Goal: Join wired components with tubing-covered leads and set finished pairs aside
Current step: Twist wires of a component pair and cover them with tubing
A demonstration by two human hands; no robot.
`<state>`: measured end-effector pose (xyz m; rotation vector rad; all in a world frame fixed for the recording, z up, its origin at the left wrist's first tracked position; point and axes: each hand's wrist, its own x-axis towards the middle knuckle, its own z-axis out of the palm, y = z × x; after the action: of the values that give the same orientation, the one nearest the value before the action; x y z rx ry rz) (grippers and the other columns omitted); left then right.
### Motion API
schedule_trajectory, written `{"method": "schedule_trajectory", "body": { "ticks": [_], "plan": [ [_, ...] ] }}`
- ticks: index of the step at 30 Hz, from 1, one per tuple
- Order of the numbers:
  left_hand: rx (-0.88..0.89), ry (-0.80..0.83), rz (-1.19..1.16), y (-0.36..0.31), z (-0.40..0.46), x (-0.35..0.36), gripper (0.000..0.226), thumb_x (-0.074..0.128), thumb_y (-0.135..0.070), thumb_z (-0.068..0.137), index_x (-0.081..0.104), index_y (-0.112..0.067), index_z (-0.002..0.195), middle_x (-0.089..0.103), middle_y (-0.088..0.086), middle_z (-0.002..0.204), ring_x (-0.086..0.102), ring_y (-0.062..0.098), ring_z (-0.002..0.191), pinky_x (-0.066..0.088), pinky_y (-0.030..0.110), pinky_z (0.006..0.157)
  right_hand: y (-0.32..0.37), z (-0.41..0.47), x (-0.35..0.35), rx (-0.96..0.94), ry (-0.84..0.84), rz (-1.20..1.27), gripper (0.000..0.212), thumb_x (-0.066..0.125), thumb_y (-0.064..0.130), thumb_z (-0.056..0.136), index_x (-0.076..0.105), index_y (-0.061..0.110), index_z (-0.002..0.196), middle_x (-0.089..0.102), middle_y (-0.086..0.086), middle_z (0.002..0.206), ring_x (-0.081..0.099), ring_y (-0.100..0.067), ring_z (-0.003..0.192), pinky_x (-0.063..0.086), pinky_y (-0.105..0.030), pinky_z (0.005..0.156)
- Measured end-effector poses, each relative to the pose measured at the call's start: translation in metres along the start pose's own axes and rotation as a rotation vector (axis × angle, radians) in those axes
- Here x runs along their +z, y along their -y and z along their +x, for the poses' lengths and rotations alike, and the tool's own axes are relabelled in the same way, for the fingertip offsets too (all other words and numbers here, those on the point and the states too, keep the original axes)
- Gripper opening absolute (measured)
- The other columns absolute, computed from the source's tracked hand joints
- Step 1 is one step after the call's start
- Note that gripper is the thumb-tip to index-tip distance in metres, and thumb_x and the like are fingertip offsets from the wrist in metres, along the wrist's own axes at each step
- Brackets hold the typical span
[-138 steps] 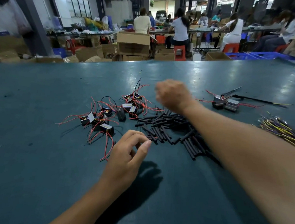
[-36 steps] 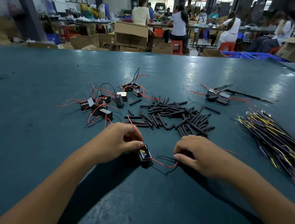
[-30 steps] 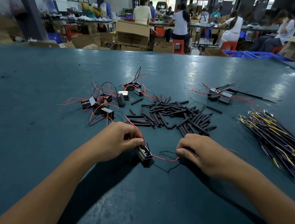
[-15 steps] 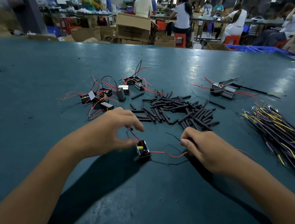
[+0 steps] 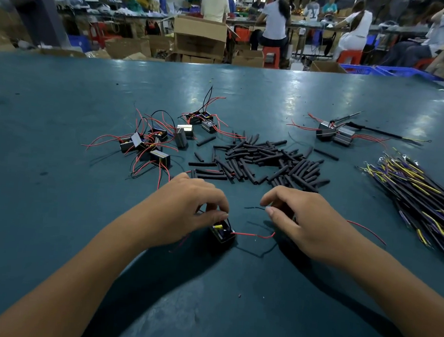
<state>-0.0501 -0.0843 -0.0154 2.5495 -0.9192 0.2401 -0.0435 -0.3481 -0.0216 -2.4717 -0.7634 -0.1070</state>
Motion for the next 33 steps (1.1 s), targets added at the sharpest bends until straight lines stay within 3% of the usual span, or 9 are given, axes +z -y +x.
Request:
{"method": "schedule_trajectory", "body": {
  "ticks": [4, 9, 13, 16, 19, 21, 24, 29, 33],
  "plan": [
    [-0.038, -0.083, -0.291, -0.008, 0.001, 0.008, 0.012, 0.065, -0.039, 0.094, 0.068, -0.028, 0.088, 0.062, -0.012, 0.088, 0.057, 0.012, 0.082, 0.045, 0.027, 0.076, 0.005, 0.0, 0.001, 0.008, -0.057, 0.0, 0.008, 0.059, 0.021, 0.098, 0.065, 0.026, 0.094, 0.06, 0.02, 0.079, 0.055, 0.005, 0.078, 0.037, -0.008, 0.067],
    [-0.2, -0.122, -0.712, -0.019, 0.006, 0.021, 0.022, 0.067, -0.036, 0.091, 0.067, -0.014, 0.09, 0.074, 0.0, 0.089, 0.064, 0.018, 0.076, 0.049, 0.031, 0.07, 0.01, -0.002, 0.006, 0.097, -0.119, 0.146, 0.014, 0.059, 0.021, 0.097, 0.06, 0.03, 0.086, 0.064, 0.024, 0.074, 0.058, 0.0, 0.069, 0.04, -0.012, 0.06],
    [-0.252, -0.244, -0.956, -0.026, 0.009, 0.025, 0.019, 0.07, -0.025, 0.086, 0.064, -0.007, 0.086, 0.073, 0.003, 0.076, 0.065, 0.006, 0.07, 0.046, 0.012, 0.067, 0.01, -0.001, 0.006, 0.215, -0.169, 0.325, 0.016, 0.06, 0.022, 0.096, 0.061, 0.028, 0.081, 0.069, 0.01, 0.073, 0.057, -0.007, 0.059, 0.048, -0.028, 0.06],
    [-0.281, -0.29, -0.945, -0.028, 0.009, 0.027, 0.019, 0.071, -0.029, 0.084, 0.065, -0.011, 0.084, 0.067, -0.002, 0.074, 0.057, 0.007, 0.068, 0.044, 0.014, 0.066, 0.012, 0.0, 0.004, 0.245, -0.15, 0.389, 0.018, 0.059, 0.022, 0.097, 0.06, 0.026, 0.079, 0.066, 0.01, 0.066, 0.053, -0.007, 0.054, 0.046, -0.032, 0.058],
    [-0.293, -0.265, -0.944, -0.029, 0.009, 0.03, 0.02, 0.069, -0.035, 0.087, 0.065, -0.015, 0.086, 0.07, 0.008, 0.087, 0.053, 0.012, 0.073, 0.043, 0.021, 0.067, 0.015, -0.002, 0.005, 0.238, -0.139, 0.375, 0.016, 0.062, 0.024, 0.096, 0.061, 0.027, 0.08, 0.069, 0.006, 0.071, 0.059, -0.013, 0.059, 0.05, -0.037, 0.062],
    [-0.271, -0.225, -0.983, -0.031, 0.009, 0.031, 0.018, 0.068, -0.035, 0.089, 0.063, -0.018, 0.088, 0.074, 0.009, 0.096, 0.06, 0.012, 0.078, 0.046, 0.02, 0.07, 0.017, -0.003, 0.006, 0.202, -0.17, 0.307, 0.014, 0.064, 0.024, 0.094, 0.061, 0.028, 0.081, 0.069, 0.006, 0.072, 0.062, -0.013, 0.064, 0.051, -0.033, 0.063],
    [-0.248, -0.208, -0.985, -0.031, 0.01, 0.028, 0.015, 0.069, -0.03, 0.09, 0.061, -0.017, 0.086, 0.074, 0.008, 0.087, 0.066, 0.014, 0.076, 0.05, 0.026, 0.068, 0.02, -0.003, 0.004, 0.16, -0.22, 0.305, 0.015, 0.066, 0.021, 0.094, 0.062, 0.028, 0.082, 0.071, 0.009, 0.076, 0.067, -0.006, 0.068, 0.053, -0.022, 0.064],
    [-0.248, -0.304, -0.609, -0.03, 0.008, 0.032, 0.015, 0.075, -0.034, 0.085, 0.066, -0.022, 0.08, 0.066, -0.01, 0.072, 0.054, 0.027, 0.063, 0.048, 0.037, 0.061, 0.017, 0.0, 0.007, 0.276, -0.213, 0.439, 0.015, 0.066, 0.018, 0.094, 0.065, 0.025, 0.081, 0.073, 0.005, 0.078, 0.064, -0.009, 0.063, 0.057, -0.037, 0.065],
    [-0.292, -0.325, -0.592, -0.036, 0.01, 0.035, 0.018, 0.075, -0.04, 0.077, 0.068, -0.024, 0.079, 0.067, -0.015, 0.072, 0.053, 0.006, 0.059, 0.046, 0.021, 0.058, 0.017, 0.001, 0.013, 0.325, -0.191, 0.386, 0.013, 0.064, 0.02, 0.094, 0.065, 0.025, 0.082, 0.073, 0.012, 0.076, 0.052, -0.001, 0.049, 0.042, -0.017, 0.05]
  ]
}}
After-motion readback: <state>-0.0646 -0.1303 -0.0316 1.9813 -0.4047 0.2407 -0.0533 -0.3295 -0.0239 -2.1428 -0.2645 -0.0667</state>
